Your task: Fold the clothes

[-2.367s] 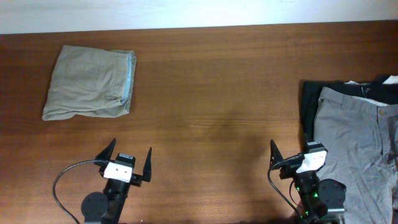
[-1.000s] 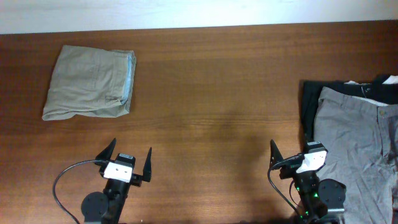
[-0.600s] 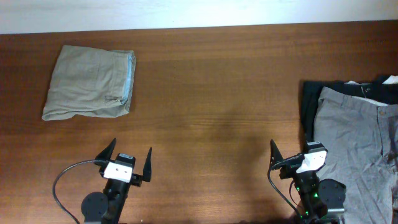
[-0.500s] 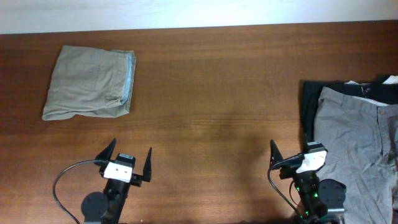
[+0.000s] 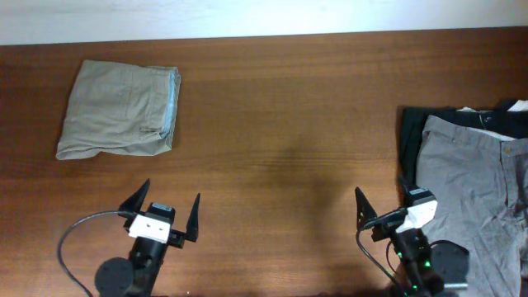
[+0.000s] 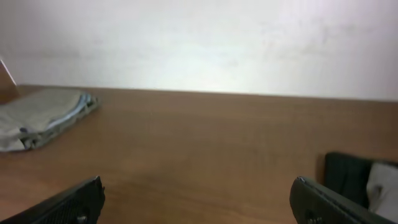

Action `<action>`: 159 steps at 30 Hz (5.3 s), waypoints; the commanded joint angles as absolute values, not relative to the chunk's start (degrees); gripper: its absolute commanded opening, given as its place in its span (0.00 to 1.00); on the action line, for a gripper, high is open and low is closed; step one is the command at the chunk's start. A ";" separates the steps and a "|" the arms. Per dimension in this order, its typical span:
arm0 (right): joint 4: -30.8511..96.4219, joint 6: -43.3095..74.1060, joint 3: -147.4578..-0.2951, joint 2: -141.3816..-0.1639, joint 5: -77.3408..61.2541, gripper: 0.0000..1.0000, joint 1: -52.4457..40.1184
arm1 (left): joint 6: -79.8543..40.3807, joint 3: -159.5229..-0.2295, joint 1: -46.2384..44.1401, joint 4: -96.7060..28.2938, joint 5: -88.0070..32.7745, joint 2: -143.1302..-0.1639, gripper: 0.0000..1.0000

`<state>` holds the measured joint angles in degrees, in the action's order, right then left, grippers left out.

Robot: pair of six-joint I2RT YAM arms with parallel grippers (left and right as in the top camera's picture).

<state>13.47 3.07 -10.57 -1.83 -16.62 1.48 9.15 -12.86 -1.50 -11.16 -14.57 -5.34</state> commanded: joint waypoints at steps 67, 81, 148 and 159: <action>33.06 12.80 -87.61 -90.63 -13.32 0.21 -30.89 | 8.19 -96.53 -10.66 -64.88 6.59 -84.16 0.99; 41.82 15.53 -87.79 -74.06 9.67 0.79 -27.88 | 10.63 -100.55 -12.38 -65.60 -13.15 -90.89 0.84; 51.81 19.55 -87.74 -108.49 -9.67 0.63 6.17 | 3.49 -118.56 -6.31 -67.59 -2.79 -114.61 0.64; 47.09 17.41 -87.74 -121.67 -19.68 0.42 8.32 | 3.46 -118.56 -7.51 -71.42 -2.76 -112.49 0.69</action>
